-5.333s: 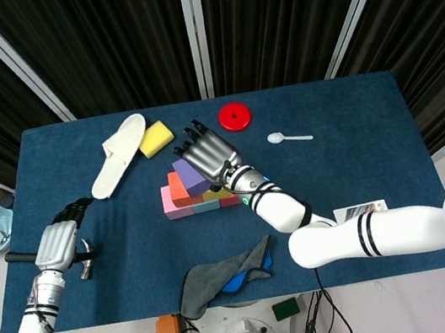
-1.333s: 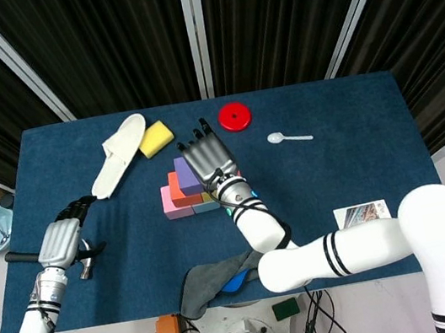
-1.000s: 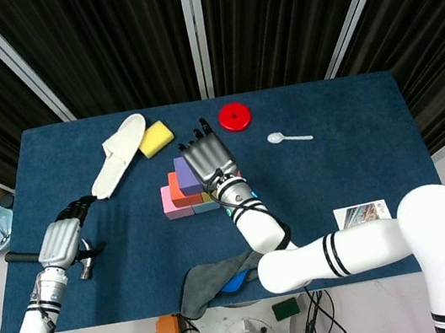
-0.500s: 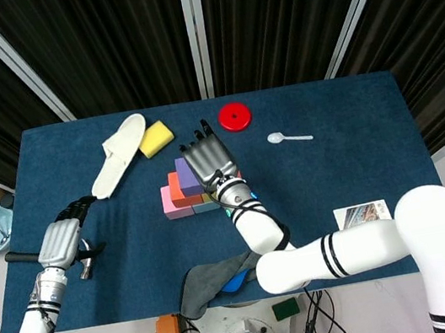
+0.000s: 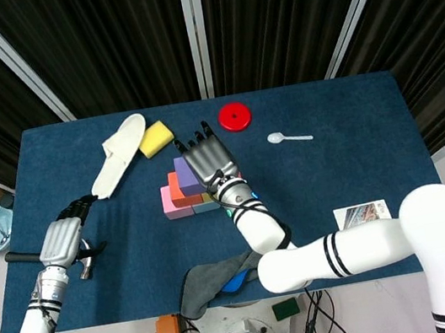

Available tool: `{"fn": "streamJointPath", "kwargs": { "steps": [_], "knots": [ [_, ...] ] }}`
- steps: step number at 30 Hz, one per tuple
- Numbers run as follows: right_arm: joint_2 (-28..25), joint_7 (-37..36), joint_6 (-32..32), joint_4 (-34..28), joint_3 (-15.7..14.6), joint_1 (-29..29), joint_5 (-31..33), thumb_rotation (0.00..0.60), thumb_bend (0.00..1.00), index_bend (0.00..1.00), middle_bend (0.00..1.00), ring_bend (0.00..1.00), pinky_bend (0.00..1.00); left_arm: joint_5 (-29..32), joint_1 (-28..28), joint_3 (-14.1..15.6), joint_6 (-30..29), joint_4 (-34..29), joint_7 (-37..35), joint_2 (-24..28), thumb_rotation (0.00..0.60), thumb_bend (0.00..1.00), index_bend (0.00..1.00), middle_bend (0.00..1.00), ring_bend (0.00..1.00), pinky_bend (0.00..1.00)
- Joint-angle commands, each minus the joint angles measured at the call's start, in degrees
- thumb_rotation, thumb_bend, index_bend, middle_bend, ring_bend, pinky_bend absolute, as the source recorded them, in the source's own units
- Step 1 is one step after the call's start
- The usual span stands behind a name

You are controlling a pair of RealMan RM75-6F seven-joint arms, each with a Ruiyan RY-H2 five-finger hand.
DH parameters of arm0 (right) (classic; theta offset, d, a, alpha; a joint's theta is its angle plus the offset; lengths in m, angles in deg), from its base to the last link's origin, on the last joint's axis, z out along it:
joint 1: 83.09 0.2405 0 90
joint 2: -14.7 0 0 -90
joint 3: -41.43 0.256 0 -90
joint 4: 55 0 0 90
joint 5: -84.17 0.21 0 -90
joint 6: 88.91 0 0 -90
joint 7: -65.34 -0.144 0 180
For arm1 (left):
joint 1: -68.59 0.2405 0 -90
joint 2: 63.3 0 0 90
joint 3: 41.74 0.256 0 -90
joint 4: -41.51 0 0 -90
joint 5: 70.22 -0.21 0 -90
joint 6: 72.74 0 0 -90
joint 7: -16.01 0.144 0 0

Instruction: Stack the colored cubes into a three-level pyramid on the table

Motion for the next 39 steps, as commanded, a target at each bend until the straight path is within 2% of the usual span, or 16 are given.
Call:
{"fn": "streamJointPath", "kwargs": {
  "steps": [1, 6, 9, 13, 17, 19, 23, 26, 31, 39],
  "knots": [
    [-0.56, -0.73, 0.08, -0.75, 0.48, -0.33, -0.25, 0.6, 0.0, 0.06, 0.2, 0.11, 0.0, 0.17, -0.03, -0.14, -0.02, -0.05, 0.04, 0.18, 0.6, 0.17, 0.11, 0.09, 0.09, 0.18],
    [-4.81, -4.34, 1.37, -5.9, 1.37, -3.35, -3.69, 0.6, 0.0, 0.03, 0.17, 0.09, 0.0, 0.72, 0.05, -0.8, -0.61, -0.3, 0.41, 1.36, 0.6, 0.17, 0.11, 0.09, 0.09, 0.18],
    [-9.83, -8.67, 3.08, -11.57, 0.27, -8.27, -9.63, 0.6, 0.0, 0.03, 0.16, 0.08, 0.0, 0.57, 0.77, -1.25, -2.51, -0.45, 0.84, 2.73, 0.6, 0.17, 0.11, 0.09, 0.09, 0.18],
    [-17.59, -16.37, 4.98, -18.5, -4.3, -18.02, -22.31, 0.6, 0.01, 0.03, 0.16, 0.06, 0.0, 0.84, 2.31, -1.55, -5.67, -0.33, 2.86, 4.91, 0.6, 0.17, 0.11, 0.09, 0.09, 0.18],
    [-24.25, -25.28, 5.43, -20.43, -9.98, -28.21, -36.05, 0.6, 0.11, 0.03, 0.16, 0.06, 0.0, -0.15, 4.38, -1.32, -9.37, 0.12, 3.22, 6.6, 0.6, 0.17, 0.11, 0.09, 0.09, 0.17],
    [-26.77, -30.65, 5.37, -19.41, -12.92, -33.13, -43.71, 0.6, 0.14, 0.03, 0.16, 0.05, 0.0, -1.3, 5.49, -0.77, -11.13, 0.72, 3.03, 7.17, 0.6, 0.17, 0.11, 0.09, 0.09, 0.17],
    [-30.57, -43.47, 6.63, -13.17, -19.2, -43.37, -59.44, 0.6, 0.17, 0.03, 0.14, 0.01, 0.0, -4.03, 8.32, 0.72, -15.1, 2.42, 1.31, 7.95, 0.6, 0.17, 0.13, 0.09, 0.09, 0.16],
    [-31.08, -52.48, 9.63, -8.04, -22.16, -49.59, -67.44, 0.6, 0.17, 0.03, 0.11, 0.0, 0.0, -5.75, 10.46, 1.74, -18.02, 3.81, -0.06, 7.87, 0.6, 0.18, 0.13, 0.09, 0.09, 0.16],
    [-29.0, -64.92, 16.32, 1.2, -25.64, -59.24, -75.56, 0.6, 0.17, 0.0, 0.06, 0.0, 0.0, -8.95, 14.3, 3.58, -23.72, 5.51, -1.26, 6.56, 0.6, 0.18, 0.14, 0.09, 0.09, 0.16],
    [-21.98, -73.5, 26.59, 12.45, -28.38, -71.52, -81.48, 0.6, 0.17, 0.0, 0.05, 0.0, 0.0, -13.1, 18.04, 6.31, -28.21, 3.45, 1.65, 5.66, 0.6, 0.18, 0.14, 0.09, 0.09, 0.16]
  ]
}}
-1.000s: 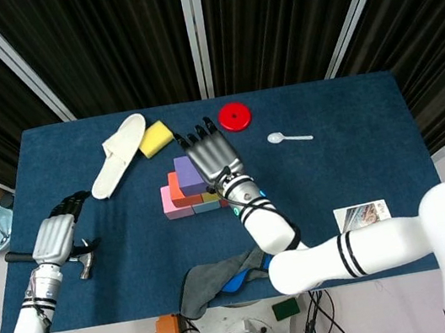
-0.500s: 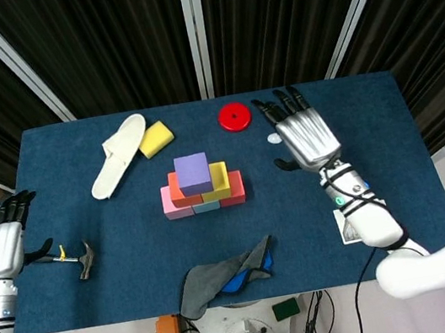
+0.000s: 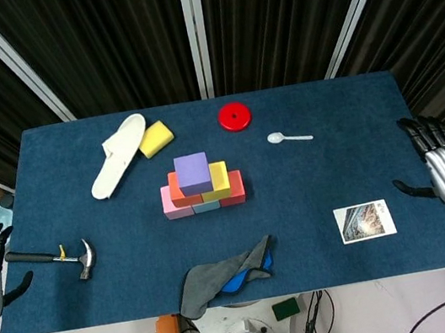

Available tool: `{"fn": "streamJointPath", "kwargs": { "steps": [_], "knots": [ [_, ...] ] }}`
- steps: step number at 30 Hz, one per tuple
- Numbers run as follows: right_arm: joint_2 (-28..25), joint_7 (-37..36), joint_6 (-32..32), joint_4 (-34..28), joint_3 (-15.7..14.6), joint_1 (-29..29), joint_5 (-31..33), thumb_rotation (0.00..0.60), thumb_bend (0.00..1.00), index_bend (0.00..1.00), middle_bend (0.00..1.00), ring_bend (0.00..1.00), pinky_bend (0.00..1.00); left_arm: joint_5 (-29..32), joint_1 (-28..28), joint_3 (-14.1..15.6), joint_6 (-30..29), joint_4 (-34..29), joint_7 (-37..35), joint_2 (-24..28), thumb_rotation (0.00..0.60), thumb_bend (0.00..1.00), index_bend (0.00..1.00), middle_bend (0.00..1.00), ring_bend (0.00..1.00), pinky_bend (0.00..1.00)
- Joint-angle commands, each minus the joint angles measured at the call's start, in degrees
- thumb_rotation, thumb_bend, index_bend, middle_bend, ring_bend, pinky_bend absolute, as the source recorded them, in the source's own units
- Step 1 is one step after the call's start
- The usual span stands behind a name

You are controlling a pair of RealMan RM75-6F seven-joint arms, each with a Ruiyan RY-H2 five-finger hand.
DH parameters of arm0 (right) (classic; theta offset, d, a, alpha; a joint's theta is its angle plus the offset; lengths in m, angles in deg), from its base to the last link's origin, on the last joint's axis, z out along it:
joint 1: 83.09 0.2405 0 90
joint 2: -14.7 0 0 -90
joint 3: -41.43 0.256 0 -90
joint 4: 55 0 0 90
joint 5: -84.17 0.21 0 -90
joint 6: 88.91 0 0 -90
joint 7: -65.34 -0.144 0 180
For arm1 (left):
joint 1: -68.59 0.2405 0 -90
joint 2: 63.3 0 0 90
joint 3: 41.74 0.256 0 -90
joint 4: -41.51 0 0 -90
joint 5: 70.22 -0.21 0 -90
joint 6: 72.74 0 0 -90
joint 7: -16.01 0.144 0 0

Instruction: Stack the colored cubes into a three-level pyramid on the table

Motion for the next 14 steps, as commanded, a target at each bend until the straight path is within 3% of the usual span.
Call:
{"fn": "streamJointPath", "kwargs": {
  "steps": [1, 6, 14],
  "knots": [
    [3.83, -3.4, 4.95, 5.45, -2.3, -5.74, -3.9, 0.6, 0.18, 0.0, 0.05, 0.0, 0.0, -1.64, 0.96, 1.17, -1.01, -1.17, 1.99, -0.51, 0.6, 0.18, 0.14, 0.09, 0.09, 0.16],
    [6.82, -5.97, 7.15, 9.48, -2.76, -9.85, -6.34, 0.6, 0.18, 0.0, 0.04, 0.0, 0.0, -4.29, 1.94, 2.14, -2.27, -2.18, 4.34, -2.28, 0.6, 0.18, 0.14, 0.09, 0.09, 0.16],
    [9.02, -5.63, 6.74, 11.37, -1.08, -11.09, -9.4, 0.6, 0.18, 0.0, 0.04, 0.0, 0.0, -5.97, 2.39, 2.05, -2.48, -2.16, 5.92, -3.84, 0.6, 0.18, 0.14, 0.09, 0.09, 0.16]
  ]
}}
